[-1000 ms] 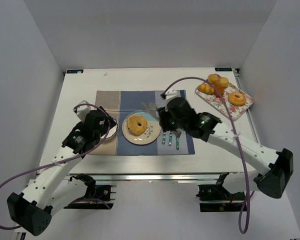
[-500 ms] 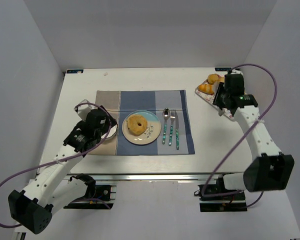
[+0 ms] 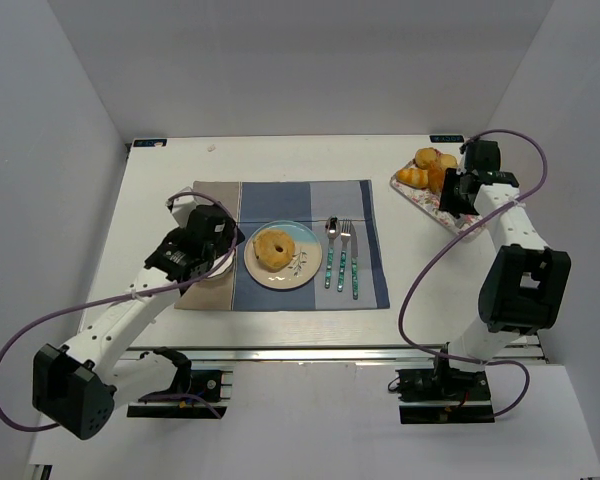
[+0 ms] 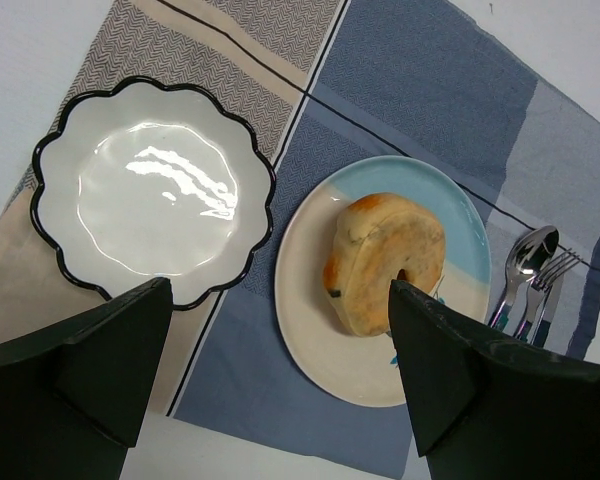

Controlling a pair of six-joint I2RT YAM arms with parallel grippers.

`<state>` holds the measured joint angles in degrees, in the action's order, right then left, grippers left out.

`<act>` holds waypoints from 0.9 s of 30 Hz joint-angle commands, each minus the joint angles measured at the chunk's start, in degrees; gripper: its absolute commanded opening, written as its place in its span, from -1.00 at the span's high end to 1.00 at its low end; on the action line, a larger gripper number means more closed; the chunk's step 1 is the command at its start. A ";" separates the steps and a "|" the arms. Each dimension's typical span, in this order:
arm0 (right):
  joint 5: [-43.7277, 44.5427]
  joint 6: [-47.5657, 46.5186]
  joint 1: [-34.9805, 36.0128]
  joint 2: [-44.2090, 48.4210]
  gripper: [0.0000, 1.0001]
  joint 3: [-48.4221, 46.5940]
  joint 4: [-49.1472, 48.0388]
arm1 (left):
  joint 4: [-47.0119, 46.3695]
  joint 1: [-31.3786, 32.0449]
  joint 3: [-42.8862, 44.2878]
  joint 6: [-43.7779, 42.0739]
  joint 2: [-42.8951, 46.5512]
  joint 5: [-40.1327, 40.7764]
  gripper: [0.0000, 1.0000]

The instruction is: Place the bread

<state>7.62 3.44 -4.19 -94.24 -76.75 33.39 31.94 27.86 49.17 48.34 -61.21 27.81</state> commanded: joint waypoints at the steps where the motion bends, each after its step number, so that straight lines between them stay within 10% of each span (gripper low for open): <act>1: -2.35 -7.92 -0.03 0.28 -0.05 -4.01 -1.22 | -1.53 -0.26 3.21 -1.40 -1.45 -0.39 -0.96; 27: 4.69 -16.36 -0.03 -10.18 -0.28 -12.98 -0.16 | -2.68 -0.26 4.10 -2.46 -4.36 -1.09 -0.96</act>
<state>10.41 -12.27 -4.08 -103.53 -86.87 35.90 30.28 27.86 51.18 46.41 -65.58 26.94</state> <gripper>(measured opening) 0.645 0.979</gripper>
